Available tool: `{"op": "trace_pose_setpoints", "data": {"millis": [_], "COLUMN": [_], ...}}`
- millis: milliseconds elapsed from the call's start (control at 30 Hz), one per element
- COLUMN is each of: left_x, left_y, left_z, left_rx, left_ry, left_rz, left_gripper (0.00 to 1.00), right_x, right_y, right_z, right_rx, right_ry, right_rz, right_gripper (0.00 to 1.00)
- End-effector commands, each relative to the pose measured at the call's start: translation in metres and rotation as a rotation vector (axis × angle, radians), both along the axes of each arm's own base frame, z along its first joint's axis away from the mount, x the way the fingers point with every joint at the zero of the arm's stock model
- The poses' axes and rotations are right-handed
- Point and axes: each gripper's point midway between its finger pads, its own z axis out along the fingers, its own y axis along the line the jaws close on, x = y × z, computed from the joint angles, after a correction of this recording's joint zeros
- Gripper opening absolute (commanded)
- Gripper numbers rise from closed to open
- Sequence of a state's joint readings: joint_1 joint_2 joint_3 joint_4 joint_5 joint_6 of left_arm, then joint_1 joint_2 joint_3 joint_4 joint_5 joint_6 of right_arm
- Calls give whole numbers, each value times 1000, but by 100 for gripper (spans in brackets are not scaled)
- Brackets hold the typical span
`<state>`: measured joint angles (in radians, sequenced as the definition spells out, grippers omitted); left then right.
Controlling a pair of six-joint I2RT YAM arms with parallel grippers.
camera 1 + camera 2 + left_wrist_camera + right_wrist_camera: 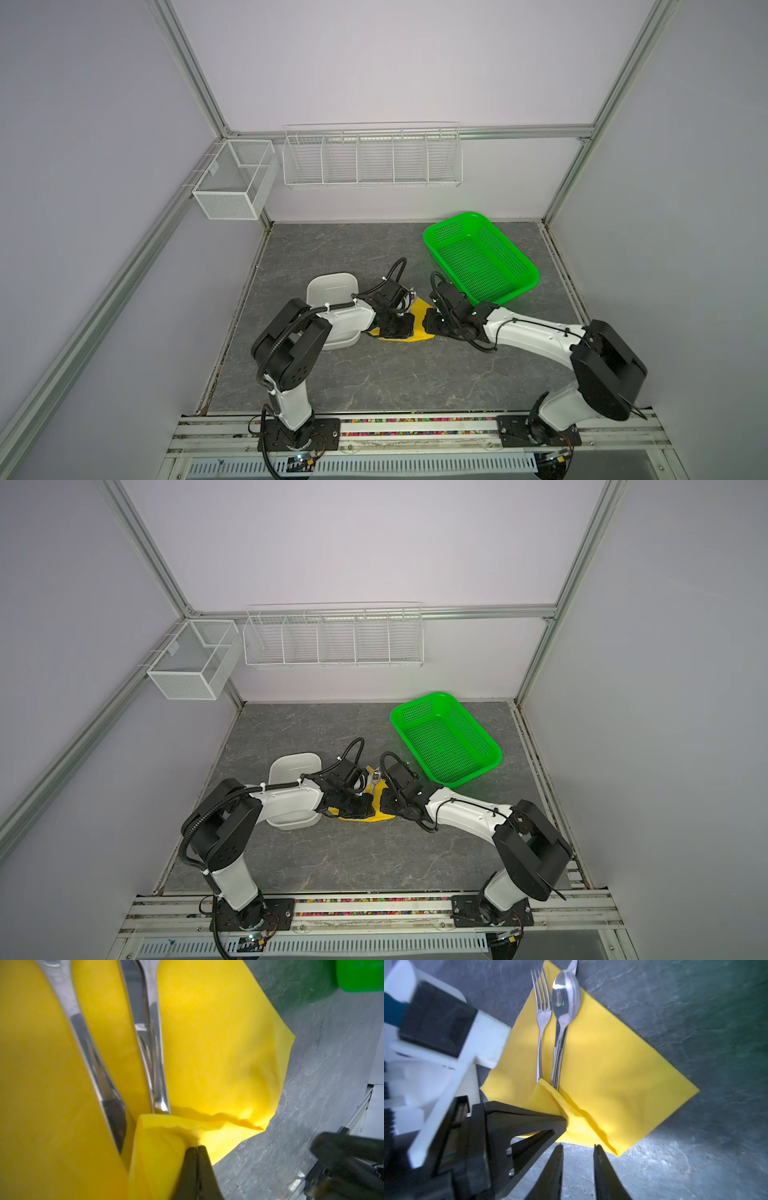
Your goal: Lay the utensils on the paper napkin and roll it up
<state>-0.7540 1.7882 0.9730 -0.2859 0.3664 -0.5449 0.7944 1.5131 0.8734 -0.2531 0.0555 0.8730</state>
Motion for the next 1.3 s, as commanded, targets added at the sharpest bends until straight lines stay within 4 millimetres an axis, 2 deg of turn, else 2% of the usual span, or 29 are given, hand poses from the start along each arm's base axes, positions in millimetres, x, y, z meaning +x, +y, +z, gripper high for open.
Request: {"op": "trace_pose_setpoints", "data": {"millis": [0,200,467,567,867,1167,1267], "left_x": [3,4,4,5,6,9,10], "left_y": [-2,-6,-6,-7,-7,-7,-8], "left_z": [-3,1,2,2,4,13,14], "left_rx": [21,0,2,1,-1,-15,-17], "left_ry": [-6,-11,-11,-14,-22,-52,-54], "left_rz": [-7,-13,-16,-18,-20,-9,-10], "left_gripper": [0,0,0,0,0,1,1], "right_x": [-11,-21,-12,-6,10,4,3], "right_y": [-17,-8,-3,-2,7,1,-2], "right_z": [-17,-37,-46,-48,-35,-52,-53], "right_rx": [15,116,109,118,185,140,135], "right_ry": [68,137,114,92,9,58,63], "right_rz": [-81,-121,-115,-125,-123,-135,-147], "right_gripper": [31,40,43,42,41,28,27]}}
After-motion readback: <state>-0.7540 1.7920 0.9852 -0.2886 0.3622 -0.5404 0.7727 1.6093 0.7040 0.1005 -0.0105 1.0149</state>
